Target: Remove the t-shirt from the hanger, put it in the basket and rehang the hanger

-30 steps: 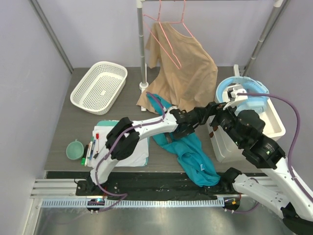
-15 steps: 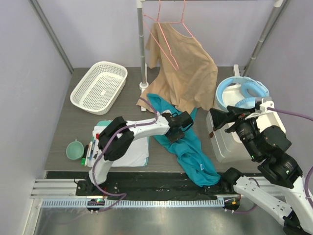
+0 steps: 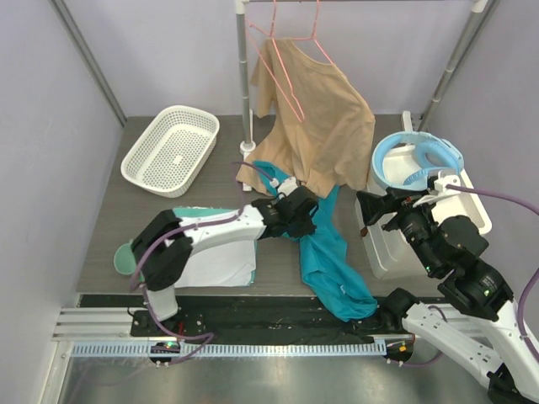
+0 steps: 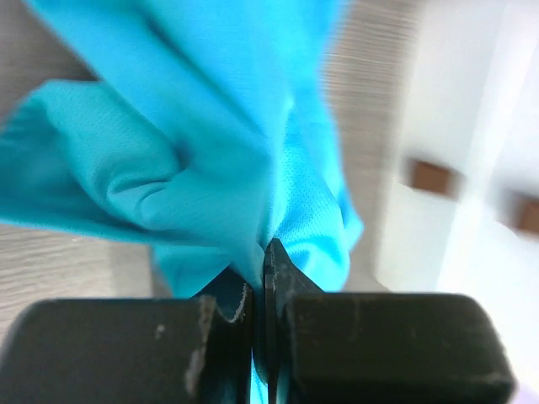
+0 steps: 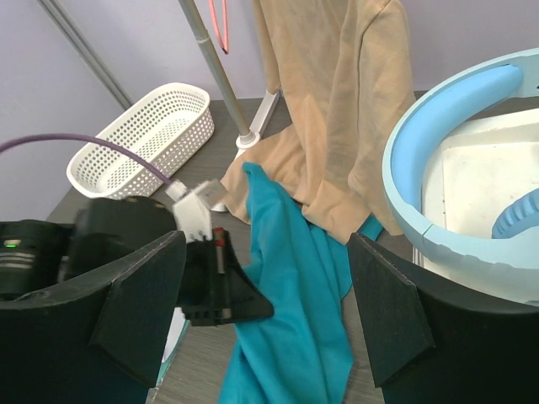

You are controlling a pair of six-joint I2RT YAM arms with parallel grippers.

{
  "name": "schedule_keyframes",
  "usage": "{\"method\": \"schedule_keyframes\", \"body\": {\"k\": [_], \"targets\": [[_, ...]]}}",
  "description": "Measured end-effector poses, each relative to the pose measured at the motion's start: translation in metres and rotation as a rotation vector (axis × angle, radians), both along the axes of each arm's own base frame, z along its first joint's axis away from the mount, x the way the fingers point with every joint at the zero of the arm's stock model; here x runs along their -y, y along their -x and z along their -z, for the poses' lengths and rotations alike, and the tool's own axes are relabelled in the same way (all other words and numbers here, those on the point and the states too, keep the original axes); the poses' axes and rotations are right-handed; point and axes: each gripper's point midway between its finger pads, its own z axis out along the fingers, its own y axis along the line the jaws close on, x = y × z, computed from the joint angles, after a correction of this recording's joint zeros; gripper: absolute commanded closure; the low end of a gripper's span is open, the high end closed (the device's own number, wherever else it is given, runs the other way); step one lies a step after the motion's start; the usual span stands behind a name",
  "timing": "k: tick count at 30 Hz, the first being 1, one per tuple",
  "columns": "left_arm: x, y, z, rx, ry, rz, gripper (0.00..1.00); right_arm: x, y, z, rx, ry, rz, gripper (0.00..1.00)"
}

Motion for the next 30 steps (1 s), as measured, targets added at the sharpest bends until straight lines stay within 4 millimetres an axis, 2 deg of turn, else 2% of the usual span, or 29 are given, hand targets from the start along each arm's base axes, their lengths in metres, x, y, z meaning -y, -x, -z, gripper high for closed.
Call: {"method": "schedule_keyframes", "body": {"k": [3, 6, 9, 14, 20, 23, 27, 30], "targets": [[-0.007, 0.002, -0.043, 0.107, 0.097, 0.059, 1.0, 0.001, 0.0, 0.002, -0.001, 0.001, 0.005, 0.17], [-0.016, 0.003, -0.068, 0.154, 0.154, 0.086, 1.0, 0.002, 0.0, 0.002, 0.0, 0.001, 0.008, 0.17], [-0.036, -0.007, -0.087, 0.189, 0.202, 0.078, 1.0, 0.002, 0.0, 0.005, -0.004, 0.004, 0.01, 0.17], [-0.097, -0.035, -0.107, 0.246, 0.211, 0.0, 1.0, 0.002, -0.001, 0.011, -0.013, 0.011, 0.015, 0.17], [-0.174, -0.063, -0.157, 0.379, 0.151, -0.101, 1.0, 0.0, -0.003, 0.017, -0.02, 0.017, 0.014, 0.17], [-0.206, -0.078, -0.197, 0.477, 0.098, -0.156, 1.0, 0.0, -0.004, 0.017, -0.018, 0.014, 0.013, 0.17], [-0.247, -0.098, -0.282, 0.666, 0.057, -0.251, 1.0, -0.002, -0.004, 0.015, -0.013, 0.007, 0.006, 0.17], [-0.269, -0.104, -0.33, 0.769, 0.066, -0.32, 1.0, -0.003, -0.004, 0.014, -0.009, 0.003, 0.001, 0.17]]}}
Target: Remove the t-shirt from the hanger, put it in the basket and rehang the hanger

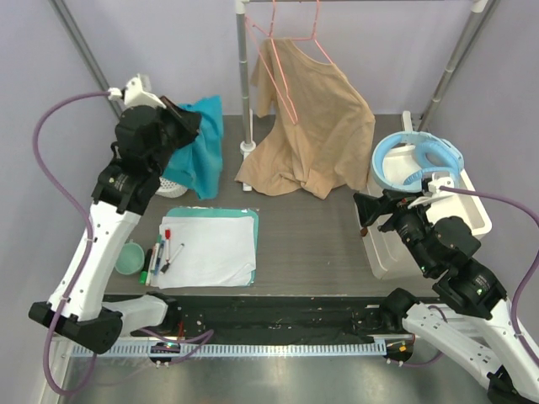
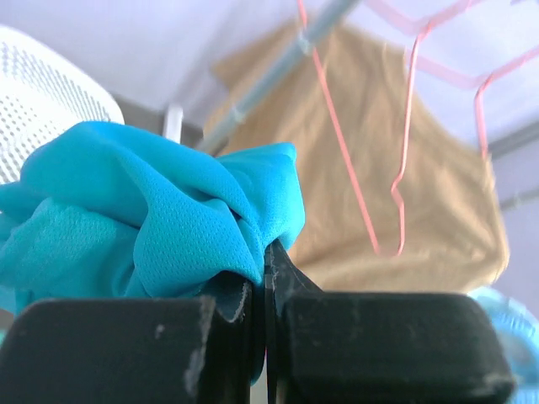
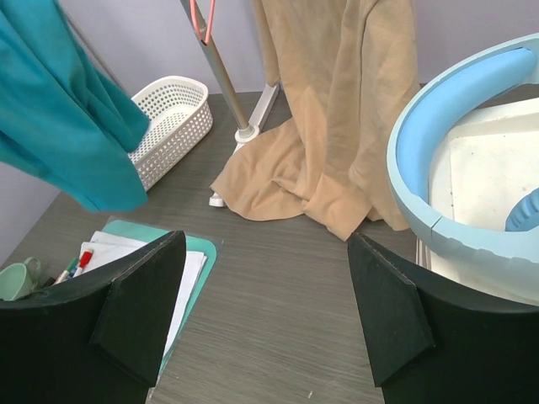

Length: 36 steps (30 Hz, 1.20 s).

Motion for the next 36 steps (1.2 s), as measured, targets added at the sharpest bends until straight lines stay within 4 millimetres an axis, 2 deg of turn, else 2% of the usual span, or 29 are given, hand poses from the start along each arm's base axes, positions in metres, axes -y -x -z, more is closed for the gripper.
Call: {"method": "schedule_keyframes", "body": {"k": [2, 5, 11, 15, 21, 32, 36], "targets": [[-0.013, -0.006, -0.025, 0.048, 0.006, -0.046, 1.0, 0.0, 0.0, 0.0, 0.001, -0.001, -0.002, 0.17], [-0.029, -0.023, -0.051, 0.091, -0.004, -0.115, 1.0, 0.0, 0.0, 0.0, 0.001, -0.001, -0.002, 0.17], [-0.07, -0.075, -0.072, 0.086, -0.021, -0.283, 1.0, 0.0, 0.0, -0.001, 0.004, -0.003, -0.002, 0.17], [-0.1, -0.101, -0.057, 0.045, -0.015, -0.397, 1.0, -0.001, 0.0, -0.001, 0.005, -0.004, -0.002, 0.17], [-0.127, -0.123, -0.036, 0.011, 0.034, -0.544, 1.0, -0.002, 0.001, -0.001, 0.003, -0.008, -0.011, 0.17], [-0.144, -0.16, -0.02, 0.02, 0.022, -0.658, 1.0, -0.003, 0.001, -0.001, 0.003, -0.009, -0.015, 0.17], [-0.145, -0.168, 0.0, -0.008, 0.003, -0.665, 1.0, -0.003, 0.001, -0.001, 0.002, -0.012, -0.018, 0.17]]}}
